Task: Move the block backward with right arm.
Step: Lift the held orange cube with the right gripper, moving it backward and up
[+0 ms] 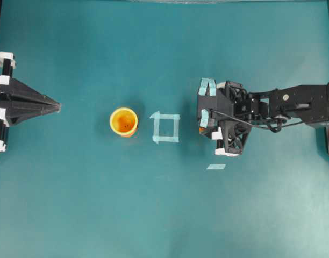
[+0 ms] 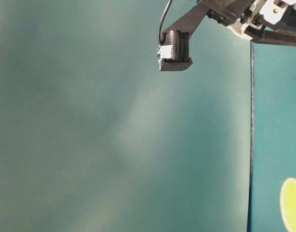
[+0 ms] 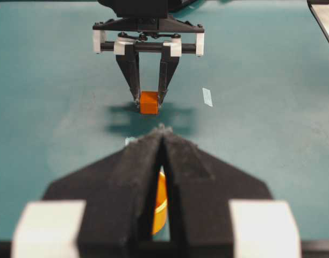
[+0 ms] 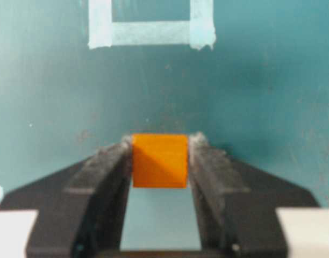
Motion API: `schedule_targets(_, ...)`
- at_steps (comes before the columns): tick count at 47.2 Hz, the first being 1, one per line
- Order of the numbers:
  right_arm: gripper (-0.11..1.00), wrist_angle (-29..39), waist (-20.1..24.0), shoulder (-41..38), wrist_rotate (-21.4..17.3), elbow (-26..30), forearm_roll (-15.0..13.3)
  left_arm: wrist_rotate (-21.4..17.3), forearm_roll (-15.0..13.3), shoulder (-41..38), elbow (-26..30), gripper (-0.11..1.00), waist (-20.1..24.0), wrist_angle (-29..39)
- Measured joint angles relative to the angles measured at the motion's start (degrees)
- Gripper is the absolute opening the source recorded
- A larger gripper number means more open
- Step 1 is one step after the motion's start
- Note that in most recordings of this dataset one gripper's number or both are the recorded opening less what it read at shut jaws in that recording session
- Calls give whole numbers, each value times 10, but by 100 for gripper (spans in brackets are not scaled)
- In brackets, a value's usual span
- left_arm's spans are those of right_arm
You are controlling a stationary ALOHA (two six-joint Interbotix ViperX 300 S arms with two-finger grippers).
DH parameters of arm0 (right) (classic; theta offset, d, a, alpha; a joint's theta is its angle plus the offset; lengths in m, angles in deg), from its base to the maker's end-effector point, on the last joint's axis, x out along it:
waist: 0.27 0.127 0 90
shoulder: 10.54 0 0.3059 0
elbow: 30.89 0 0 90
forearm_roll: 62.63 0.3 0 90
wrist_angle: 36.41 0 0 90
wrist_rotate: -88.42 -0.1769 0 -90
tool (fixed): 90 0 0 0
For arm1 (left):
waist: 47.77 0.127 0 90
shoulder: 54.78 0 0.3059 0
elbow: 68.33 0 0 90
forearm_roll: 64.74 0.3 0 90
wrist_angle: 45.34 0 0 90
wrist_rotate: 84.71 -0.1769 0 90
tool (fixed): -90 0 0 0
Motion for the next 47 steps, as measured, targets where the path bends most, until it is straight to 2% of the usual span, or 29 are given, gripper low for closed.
schedule_targets(10,40,48,-7,23,4,18,0,0,0,2,0,0,0,1)
schedule_targets(24,40,155,-40,71,1,70,0,0,-1,4,0,0,0,0)
schedule_targets(39,40,244,-88,81,0,138,0,0,-1,6,0,0,0,1)
schedule_targets(47,40,258,-122,81,3,151,0,0,0,11,2,0,0,1)
